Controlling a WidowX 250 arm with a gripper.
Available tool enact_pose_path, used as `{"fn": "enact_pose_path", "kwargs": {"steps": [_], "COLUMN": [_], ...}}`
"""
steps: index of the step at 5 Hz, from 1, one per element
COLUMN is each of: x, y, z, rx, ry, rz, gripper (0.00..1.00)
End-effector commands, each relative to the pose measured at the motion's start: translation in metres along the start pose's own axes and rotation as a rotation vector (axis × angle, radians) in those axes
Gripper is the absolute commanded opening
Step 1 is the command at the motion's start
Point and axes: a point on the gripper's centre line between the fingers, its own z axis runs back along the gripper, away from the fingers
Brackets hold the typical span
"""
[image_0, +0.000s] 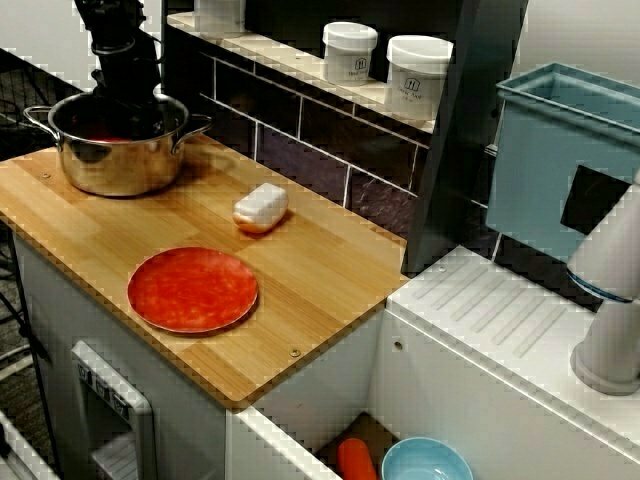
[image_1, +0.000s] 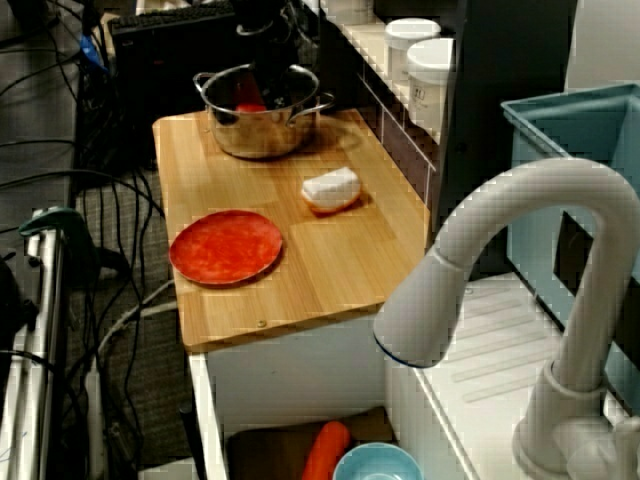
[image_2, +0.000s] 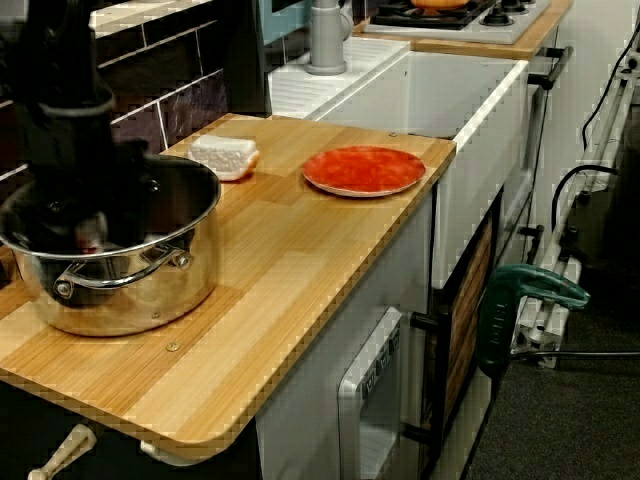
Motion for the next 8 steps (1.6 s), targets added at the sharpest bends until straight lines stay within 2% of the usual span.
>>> {"fn": "enact_pose_path", "kwargs": {"steps": [1,2,3,5,8], "x": [-0.010,-0.011,-0.011,-0.006,-0.004], "y": [-0.003,-0.003,-0.003,0.001,-0.003], "z": [0.004,0.004,0.004,0.015,0.049], "rx": [0.010,0.009,-0.002,-0.012,-0.055], "ry": [-0.009,-0.007,-0.008,-0.012,-0.043], "rz": [0.008,0.006,0.004,0.010,-0.004], "gripper": [1.00,1.00,0.00,0.00,0.00]}}
